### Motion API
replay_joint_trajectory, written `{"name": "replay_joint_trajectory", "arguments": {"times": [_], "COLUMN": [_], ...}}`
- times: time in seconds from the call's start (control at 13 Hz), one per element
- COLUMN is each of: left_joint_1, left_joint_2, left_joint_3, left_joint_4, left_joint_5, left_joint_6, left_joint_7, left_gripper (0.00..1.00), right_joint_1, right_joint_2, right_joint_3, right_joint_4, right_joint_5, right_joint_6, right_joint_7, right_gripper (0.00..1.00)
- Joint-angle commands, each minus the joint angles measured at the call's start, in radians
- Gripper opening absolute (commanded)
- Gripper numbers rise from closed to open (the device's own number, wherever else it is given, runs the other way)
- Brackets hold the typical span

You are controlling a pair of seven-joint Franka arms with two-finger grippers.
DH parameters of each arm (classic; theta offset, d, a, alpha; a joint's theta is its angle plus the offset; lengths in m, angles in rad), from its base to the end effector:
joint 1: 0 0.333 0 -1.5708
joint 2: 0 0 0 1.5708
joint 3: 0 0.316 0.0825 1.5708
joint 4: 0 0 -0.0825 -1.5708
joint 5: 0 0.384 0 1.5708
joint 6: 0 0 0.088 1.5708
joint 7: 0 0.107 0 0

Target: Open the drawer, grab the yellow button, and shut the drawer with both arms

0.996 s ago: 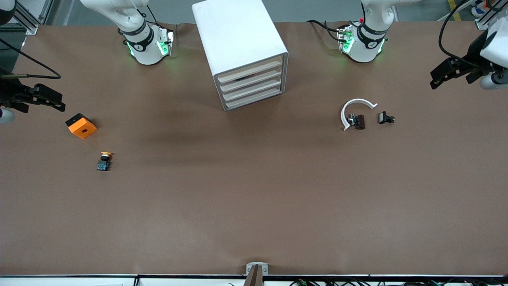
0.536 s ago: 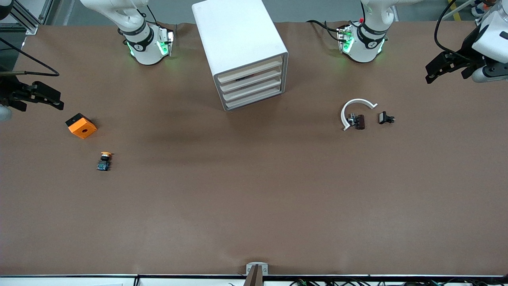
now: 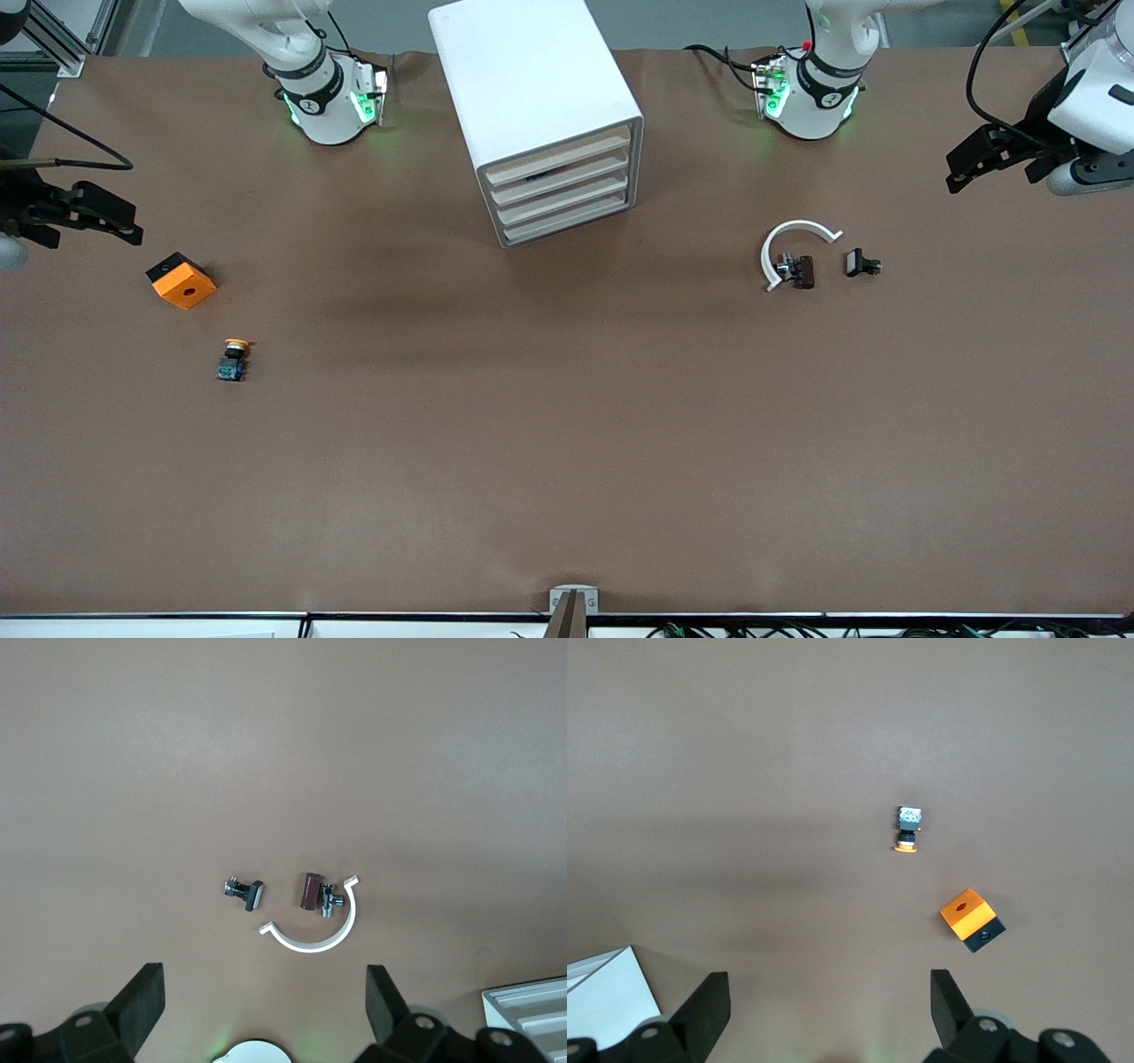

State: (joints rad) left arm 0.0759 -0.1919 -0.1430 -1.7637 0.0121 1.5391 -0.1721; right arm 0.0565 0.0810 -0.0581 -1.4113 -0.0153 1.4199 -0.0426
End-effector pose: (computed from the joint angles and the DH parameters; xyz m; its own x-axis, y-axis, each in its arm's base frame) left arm 0.4884 -0.0383 0.6302 0.9937 0.1086 -0.0273 0.1073 -0.9932 -0.0446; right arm 0.5641 -0.0012 0.6407 0.9966 0.0385 -0.0730 0.0399 -0.9991 0.0169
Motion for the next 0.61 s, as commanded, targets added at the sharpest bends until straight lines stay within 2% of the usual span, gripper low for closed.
{"name": "replay_joint_trajectory", "arguments": {"times": [0.0,0.54], "left_joint_1": [-0.004,-0.004], "left_joint_2": [0.005,-0.017], "left_joint_3": [0.003,-0.001], "left_joint_4": [0.016,-0.003], "left_joint_5": [-0.014,-0.014], "left_joint_6": [-0.019,-0.031], "left_joint_7": [0.032,0.028], "left_gripper": [1.00,1.00], "right_joint_1": [0.005,0.005], "right_joint_2": [0.003,0.003], "right_joint_3": [-0.002,-0.002], "right_joint_4": [0.017,0.017], "right_joint_5": [0.011,0.006], "right_joint_6": [-0.016,-0.015], "right_joint_7": [0.000,0.000], "right_gripper": [1.00,1.00]}}
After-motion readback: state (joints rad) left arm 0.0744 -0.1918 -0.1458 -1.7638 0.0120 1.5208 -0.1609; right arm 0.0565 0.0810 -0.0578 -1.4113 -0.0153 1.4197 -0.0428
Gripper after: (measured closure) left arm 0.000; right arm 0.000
